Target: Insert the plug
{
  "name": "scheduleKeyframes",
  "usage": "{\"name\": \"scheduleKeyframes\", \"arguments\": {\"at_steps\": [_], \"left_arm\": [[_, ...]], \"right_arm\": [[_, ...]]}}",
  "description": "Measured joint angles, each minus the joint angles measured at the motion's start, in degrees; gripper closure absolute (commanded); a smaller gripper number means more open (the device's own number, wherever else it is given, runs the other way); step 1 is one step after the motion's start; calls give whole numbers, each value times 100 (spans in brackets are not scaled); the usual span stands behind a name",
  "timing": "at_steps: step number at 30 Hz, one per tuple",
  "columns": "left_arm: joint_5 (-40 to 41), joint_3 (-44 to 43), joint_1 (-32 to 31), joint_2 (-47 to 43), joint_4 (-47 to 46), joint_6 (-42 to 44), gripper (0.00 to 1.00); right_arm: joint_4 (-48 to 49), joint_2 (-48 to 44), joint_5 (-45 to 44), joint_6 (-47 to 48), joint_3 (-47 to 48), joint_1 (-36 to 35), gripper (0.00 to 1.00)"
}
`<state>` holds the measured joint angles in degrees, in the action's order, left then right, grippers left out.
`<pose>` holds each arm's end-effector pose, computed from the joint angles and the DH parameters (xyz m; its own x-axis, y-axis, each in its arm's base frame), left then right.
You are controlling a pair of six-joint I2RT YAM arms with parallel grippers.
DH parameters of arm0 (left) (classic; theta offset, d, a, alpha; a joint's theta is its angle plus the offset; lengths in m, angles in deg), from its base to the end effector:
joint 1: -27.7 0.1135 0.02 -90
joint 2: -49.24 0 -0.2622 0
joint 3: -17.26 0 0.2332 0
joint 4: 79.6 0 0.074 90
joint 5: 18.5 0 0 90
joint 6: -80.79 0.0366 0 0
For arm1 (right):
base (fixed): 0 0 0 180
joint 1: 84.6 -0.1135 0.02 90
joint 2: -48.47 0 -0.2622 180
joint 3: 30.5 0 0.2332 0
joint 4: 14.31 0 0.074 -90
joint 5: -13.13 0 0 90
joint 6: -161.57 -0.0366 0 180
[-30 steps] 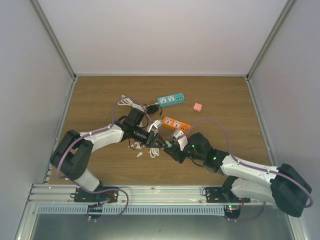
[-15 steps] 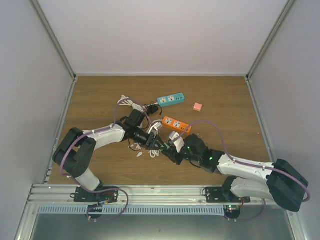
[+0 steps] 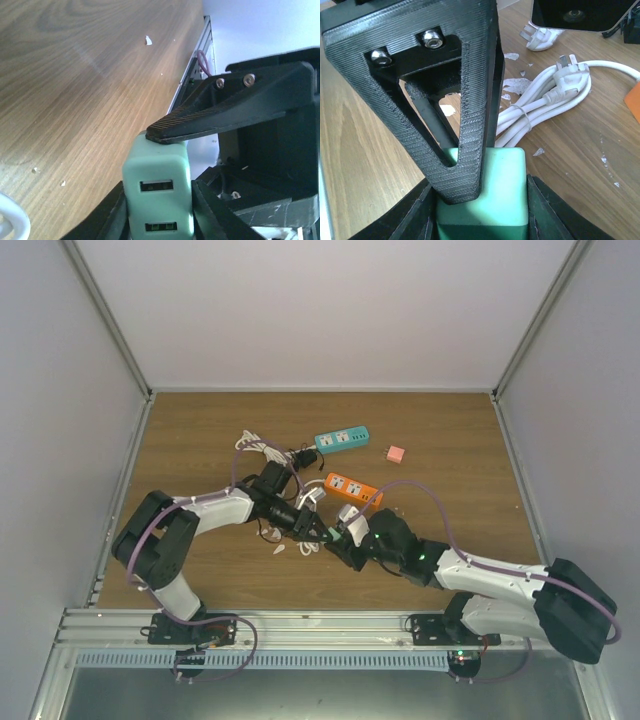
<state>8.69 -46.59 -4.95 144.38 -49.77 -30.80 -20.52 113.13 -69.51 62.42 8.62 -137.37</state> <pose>0.2237 -0.1820 0.1741 -0.9094 0.3830 -0.1625 0.2943 0.3161 -0.9019 0.1245 0.1716 0.1919 -0.4504 -0.3320 -0.8288 -0.7940 0.5734 0.2018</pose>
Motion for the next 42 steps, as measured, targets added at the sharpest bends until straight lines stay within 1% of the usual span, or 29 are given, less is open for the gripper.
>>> {"name": "scheduleKeyframes", "arguments": {"at_steps": [1, 2, 6, 7, 8, 9, 11, 12, 16, 18, 20, 22, 24, 25, 26, 27, 28, 29, 30, 33, 35, 36, 38, 39, 40, 42], "left_arm": [[-2, 0, -2, 11, 0, -48, 92], [0, -2, -7, 26, -11, -142, 99], [-11, -2, -48, 103, -103, -319, 100], [-17, -2, -55, 122, -138, -337, 100], [-20, -2, -63, 138, -173, -348, 100], [-20, -2, -68, 144, -197, -356, 100], [-20, -2, -74, 144, -247, -389, 100], [-28, -2, -94, 144, -284, -374, 100], [160, 0, -291, 92, -433, -361, 100], [415, 9, -308, -37, -520, -369, 100], [837, 59, -310, -262, -597, -407, 100], [1408, 170, -310, -577, -732, -466, 100], [1930, 273, -310, -894, -833, -498, 100], [2203, 319, -310, -1056, -872, -503, 100], [2470, 352, -310, -1198, -909, -503, 100], [2653, 367, -310, -1292, -940, -501, 100], [2881, 376, -310, -1366, -988, -498, 100], [3088, 389, -310, -1425, -1036, -498, 100], [3403, 433, -310, -1447, -1139, -498, 100], [3585, 601, -280, -1432, -1270, -505, 100], [3624, 741, -223, -1434, -1320, -509, 100], [3635, 787, -197, -1440, -1338, -509, 100], [3665, 911, -79, -1532, -1355, -540, 100], [3683, 975, -13, -1624, -1370, -557, 100], [3696, 1040, 42, -1733, -1390, -586, 100], [3724, 1196, 188, -2068, -1405, -616, 100]], "right_arm": [[-20, -2, -7, 37, 0, 0, 87], [-42, -7, -28, 85, 0, -4, 87], [-120, -9, -74, 125, 0, -26, 86], [-133, -11, -81, 125, 0, -26, 82], [-149, -17, -87, 125, 0, -26, 68], [-166, -24, -92, 125, -2, -26, 44], [-186, -48, -120, 118, -2, -26, 5], [-175, -63, -131, 74, -2, -24, 1], [-111, -463, -348, 20, -4, -22, 0], [-103, -824, -557, -74, -81, 0, 1], [-105, -1344, -774, -245, -170, 223, 0], [-138, -1797, -861, -442, -203, 664, 0], [-168, -2098, -743, -699, -201, 1523, 0], [-238, -2098, -616, -870, -155, 1982, 0], [-245, -2083, -614, -883, -146, 2297, 0], [-367, -1904, -435, -986, -52, 2675, 1], [-476, -1580, -234, -1032, 122, 2981, 5], [-623, -1088, -116, -1084, 409, 3241, 11], [-859, -68, 107, -1110, 1062, 3473, 12], [-1349, 953, 214, -1075, 1856, 3368, 13], [-1661, 1473, 138, -1034, 2415, 3220, 15], [-1762, 1668, 114, -988, 2643, 3143, 15], [-2059, 2159, 28, -870, 3261, 2968, 10], [-2175, 2435, 2, -793, 3574, 2887, 3], [-2249, 2677, -26, -699, 3807, 2815, 1], [-2376, 3082, -94, -476, 4107, 2686, 0]]}}
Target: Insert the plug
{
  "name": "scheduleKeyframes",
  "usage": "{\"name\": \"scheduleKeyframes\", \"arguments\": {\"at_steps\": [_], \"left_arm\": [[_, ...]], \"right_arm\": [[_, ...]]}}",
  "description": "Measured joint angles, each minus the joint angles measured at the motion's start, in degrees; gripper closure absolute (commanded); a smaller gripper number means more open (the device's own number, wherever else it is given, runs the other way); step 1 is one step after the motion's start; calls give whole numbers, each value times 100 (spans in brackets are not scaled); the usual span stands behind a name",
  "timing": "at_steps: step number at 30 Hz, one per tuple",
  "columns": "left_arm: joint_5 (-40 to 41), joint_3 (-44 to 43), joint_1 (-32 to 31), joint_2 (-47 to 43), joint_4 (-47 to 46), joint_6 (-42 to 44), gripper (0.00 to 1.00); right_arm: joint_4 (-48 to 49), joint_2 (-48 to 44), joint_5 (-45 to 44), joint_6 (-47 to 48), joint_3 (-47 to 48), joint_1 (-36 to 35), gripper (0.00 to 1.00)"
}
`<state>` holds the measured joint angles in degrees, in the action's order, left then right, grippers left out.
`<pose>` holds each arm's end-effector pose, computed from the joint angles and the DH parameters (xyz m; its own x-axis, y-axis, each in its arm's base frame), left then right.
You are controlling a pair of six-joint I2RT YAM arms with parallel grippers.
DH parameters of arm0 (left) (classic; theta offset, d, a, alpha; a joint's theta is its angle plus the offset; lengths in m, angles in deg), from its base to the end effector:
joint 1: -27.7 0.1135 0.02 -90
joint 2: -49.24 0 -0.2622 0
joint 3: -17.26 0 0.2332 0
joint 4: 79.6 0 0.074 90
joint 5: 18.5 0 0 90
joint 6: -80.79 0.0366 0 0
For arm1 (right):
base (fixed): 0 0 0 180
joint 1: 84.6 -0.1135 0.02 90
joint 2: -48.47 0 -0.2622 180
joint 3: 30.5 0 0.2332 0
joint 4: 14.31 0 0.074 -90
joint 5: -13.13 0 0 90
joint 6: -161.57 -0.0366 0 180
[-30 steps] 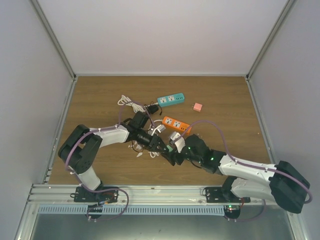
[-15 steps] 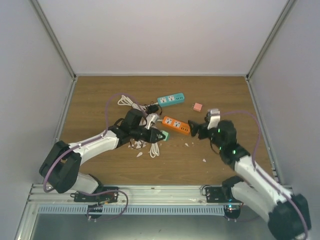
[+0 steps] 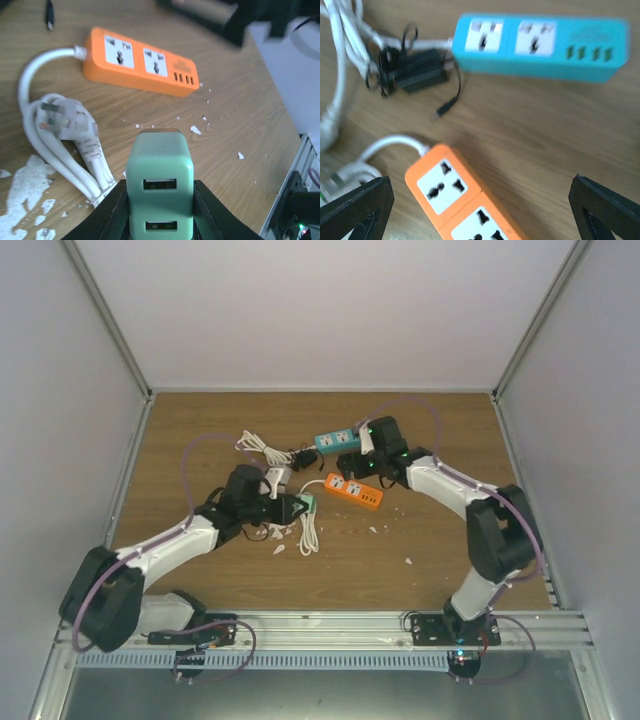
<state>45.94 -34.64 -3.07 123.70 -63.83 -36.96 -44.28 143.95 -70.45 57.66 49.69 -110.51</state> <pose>0.2059 -0.1410 0.2103 -0.8219 0.0005 -0.5696 0.4177 0.6805 -0.6021 0.3109 0.1556 0.2346 -0.7416 -0.0947 -0.6642 -0.3366 0.9089 0.2463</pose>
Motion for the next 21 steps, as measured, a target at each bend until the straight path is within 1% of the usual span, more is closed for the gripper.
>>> {"name": "scheduleKeyframes", "arguments": {"at_steps": [3, 6, 12, 16, 19, 20, 21], "left_arm": [[0, 151, 258, -496, -2, -13, 100], [-46, 229, 542, -804, 0, -11, 100], [-278, 243, 782, -861, 26, 33, 100], [-476, 249, 833, -861, 22, 44, 100], [-577, 256, 844, -861, 24, 72, 100], [-614, 256, 846, -861, 24, 83, 100], [-645, 256, 857, -861, 24, 98, 100]], "right_arm": [[-208, 452, -39, 439, 70, -192, 0], [-387, 612, -31, 813, -7, -282, 0], [-426, 675, 0, 1316, -24, -273, 5], [-422, 992, 186, 1580, -24, -328, 7], [-437, 1228, 221, 1735, -15, -433, 14], [-450, 1303, 208, 1786, 0, -459, 18], [-444, 1351, 168, 1843, 24, -474, 26]]}}
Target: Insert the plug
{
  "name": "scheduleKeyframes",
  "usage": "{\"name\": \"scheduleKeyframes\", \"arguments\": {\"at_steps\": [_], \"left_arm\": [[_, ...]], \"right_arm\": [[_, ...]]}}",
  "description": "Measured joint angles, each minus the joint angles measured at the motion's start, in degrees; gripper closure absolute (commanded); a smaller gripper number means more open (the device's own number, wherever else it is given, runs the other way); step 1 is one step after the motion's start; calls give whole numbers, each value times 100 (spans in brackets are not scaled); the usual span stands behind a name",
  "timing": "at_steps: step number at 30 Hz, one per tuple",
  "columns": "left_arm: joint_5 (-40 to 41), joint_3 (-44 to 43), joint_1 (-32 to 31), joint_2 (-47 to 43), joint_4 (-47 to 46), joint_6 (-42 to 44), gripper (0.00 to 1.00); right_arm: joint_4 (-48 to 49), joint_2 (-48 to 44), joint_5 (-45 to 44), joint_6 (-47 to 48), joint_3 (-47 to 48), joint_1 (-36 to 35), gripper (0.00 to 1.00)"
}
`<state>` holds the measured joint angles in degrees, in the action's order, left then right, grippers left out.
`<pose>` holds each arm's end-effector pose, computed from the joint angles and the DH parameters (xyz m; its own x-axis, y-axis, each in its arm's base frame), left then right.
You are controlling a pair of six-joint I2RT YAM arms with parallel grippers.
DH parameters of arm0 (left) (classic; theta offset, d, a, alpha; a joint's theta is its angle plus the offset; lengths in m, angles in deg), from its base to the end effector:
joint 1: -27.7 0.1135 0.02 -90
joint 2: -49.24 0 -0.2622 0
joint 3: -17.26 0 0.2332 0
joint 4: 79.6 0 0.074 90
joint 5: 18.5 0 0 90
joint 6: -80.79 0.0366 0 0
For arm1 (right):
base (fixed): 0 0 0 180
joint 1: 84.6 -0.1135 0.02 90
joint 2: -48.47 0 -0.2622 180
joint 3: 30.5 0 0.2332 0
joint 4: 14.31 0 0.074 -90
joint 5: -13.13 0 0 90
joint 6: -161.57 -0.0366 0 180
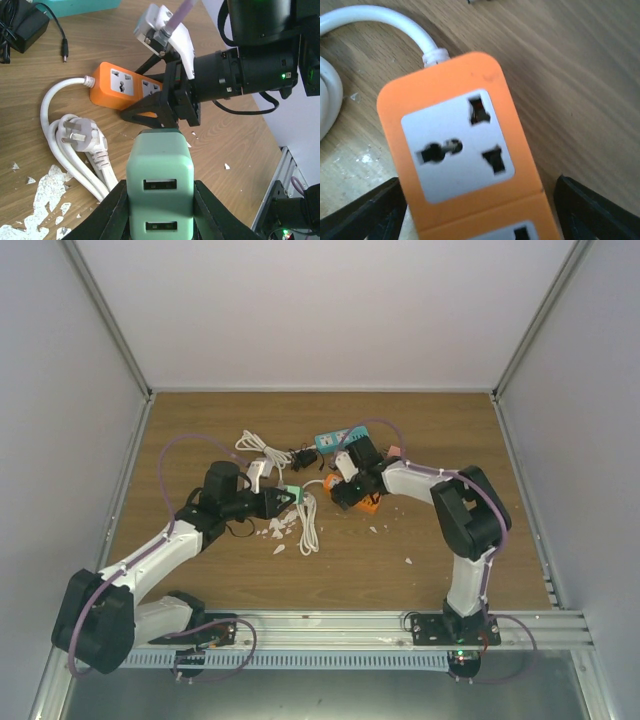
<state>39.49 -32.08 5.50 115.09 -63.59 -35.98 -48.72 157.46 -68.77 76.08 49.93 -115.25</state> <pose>0.2009 -0.1029 0.2300 -0.7751 -0.0962 -0.6245 0.4313 0.6417 -0.6342 0.3073 0.1881 0.1517 -0.7199 -0.5171 -0.4629 -0.6183 0.7808 0.0894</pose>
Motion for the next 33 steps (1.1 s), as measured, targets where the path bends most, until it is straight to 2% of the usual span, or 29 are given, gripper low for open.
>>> {"name": "scheduleKeyframes", "arguments": {"at_steps": [2, 3, 9, 14, 15, 16, 18, 19, 25, 33], "left_arm": [[-44, 0, 17, 0, 2, 37, 100], [-55, 0, 26, 0, 2, 44, 100], [-31, 0, 72, 0, 109, 92, 100], [11, -35, 72, 50, 203, 133, 100], [17, -66, 72, 92, 225, 140, 100], [35, -103, 72, 142, 262, 149, 100], [103, -212, 70, 280, 334, 181, 100], [136, -269, 70, 345, 369, 188, 100], [402, -476, -81, 540, 643, 234, 100], [726, -1147, -321, 831, 1486, 205, 100]], "right_arm": [[-2, 92, -52, -24, 133, -28, 51], [-4, 131, -107, -4, 168, -35, 60], [146, 31, -715, -474, 17, -367, 68], [280, -562, -938, -1010, -778, -1316, 73], [280, -654, -905, -1137, -898, -1556, 69], [291, -710, -883, -1233, -970, -1716, 57], [334, -826, -809, -1458, -1110, -1998, 15], [363, -887, -756, -1582, -1182, -2057, 3], [321, -1475, -562, -2074, -1587, -1836, 1], [688, -4048, -769, -2566, -2382, -710, 1]]}}
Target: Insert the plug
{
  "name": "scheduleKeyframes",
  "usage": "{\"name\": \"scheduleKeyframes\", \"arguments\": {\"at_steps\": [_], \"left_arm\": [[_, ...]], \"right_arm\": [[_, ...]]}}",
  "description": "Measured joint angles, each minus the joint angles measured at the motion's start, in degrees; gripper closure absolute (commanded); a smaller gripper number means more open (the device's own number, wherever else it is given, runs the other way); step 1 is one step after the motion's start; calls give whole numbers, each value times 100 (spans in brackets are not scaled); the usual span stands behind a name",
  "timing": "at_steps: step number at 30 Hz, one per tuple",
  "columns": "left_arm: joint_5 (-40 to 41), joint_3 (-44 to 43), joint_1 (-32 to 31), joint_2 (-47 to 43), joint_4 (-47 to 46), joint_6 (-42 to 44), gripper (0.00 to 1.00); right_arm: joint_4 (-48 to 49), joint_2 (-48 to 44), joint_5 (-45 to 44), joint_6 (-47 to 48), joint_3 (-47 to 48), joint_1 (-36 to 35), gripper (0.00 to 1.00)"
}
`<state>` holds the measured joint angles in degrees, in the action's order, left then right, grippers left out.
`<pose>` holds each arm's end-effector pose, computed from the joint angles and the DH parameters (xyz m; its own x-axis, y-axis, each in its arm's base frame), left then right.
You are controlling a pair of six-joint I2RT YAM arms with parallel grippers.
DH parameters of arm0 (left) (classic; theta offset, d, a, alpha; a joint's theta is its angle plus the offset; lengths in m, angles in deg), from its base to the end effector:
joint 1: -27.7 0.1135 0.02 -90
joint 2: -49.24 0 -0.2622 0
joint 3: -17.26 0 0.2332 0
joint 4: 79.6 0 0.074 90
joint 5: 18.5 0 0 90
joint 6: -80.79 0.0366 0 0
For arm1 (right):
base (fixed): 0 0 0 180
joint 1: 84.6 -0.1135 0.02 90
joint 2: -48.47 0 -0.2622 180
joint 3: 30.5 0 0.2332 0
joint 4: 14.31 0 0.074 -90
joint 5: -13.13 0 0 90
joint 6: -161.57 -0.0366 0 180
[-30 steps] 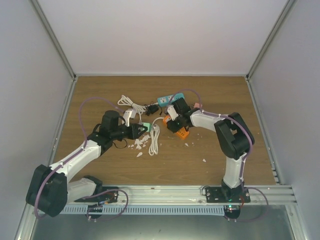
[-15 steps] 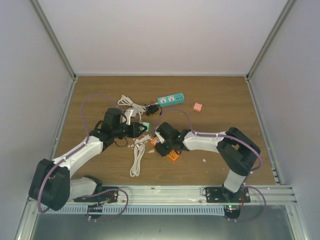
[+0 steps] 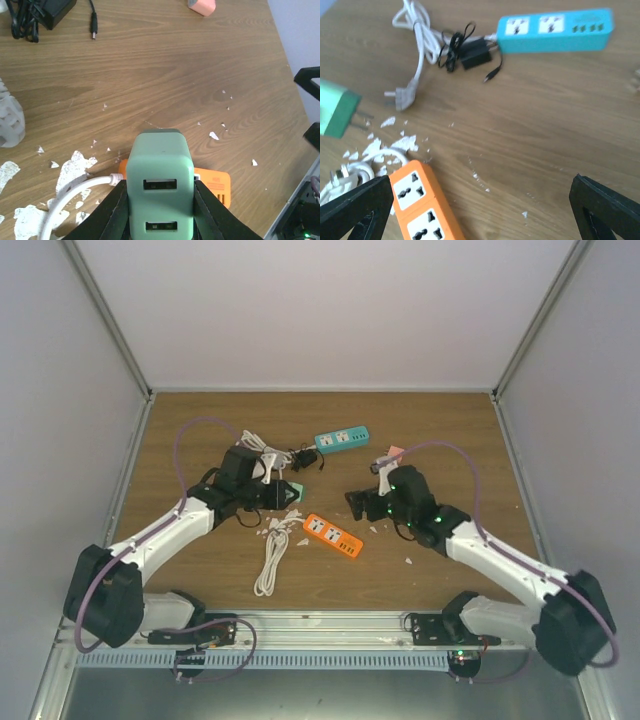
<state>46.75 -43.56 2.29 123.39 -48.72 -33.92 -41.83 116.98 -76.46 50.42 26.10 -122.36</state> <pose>0.2212 -0.1220 0.2372 -0.8484 -0.0173 -0.5291 0.3370 0.7533 -0.5648 0.1876 0.1457 0.2391 -0.6908 -0.0787 -0.7187 -0.3940 0.8745 0.2829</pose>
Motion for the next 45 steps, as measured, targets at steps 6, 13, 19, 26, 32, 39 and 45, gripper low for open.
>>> {"name": "scheduleKeyframes", "arguments": {"at_steps": [6, 13, 19, 26, 32, 39, 45], "left_arm": [[55, -328, -221, -48, 557, -179, 100], [-339, -942, -494, 254, 1060, -264, 100], [426, -1956, -1338, 962, 1443, 498, 100], [1185, -2031, -1996, 1287, 1281, 2391, 100], [728, -1128, -2149, 608, 723, 4878, 100], [-111, -1709, -2076, 684, 1530, 7298, 100], [544, -2942, -2065, 1895, 2188, 7735, 100]], "right_arm": [[356, -793, -640, -426, -732, 304, 0], [-299, -610, -1773, -977, -791, 382, 0], [-94, -1209, -1628, -968, -1287, 389, 0], [-17, -2164, -1497, -955, -1591, 393, 0], [11, -3029, -1414, -951, -1834, 398, 0], [74, -3217, -1021, -909, -1860, 398, 0], [251, -3224, -273, -625, -1954, 398, 3]]}}
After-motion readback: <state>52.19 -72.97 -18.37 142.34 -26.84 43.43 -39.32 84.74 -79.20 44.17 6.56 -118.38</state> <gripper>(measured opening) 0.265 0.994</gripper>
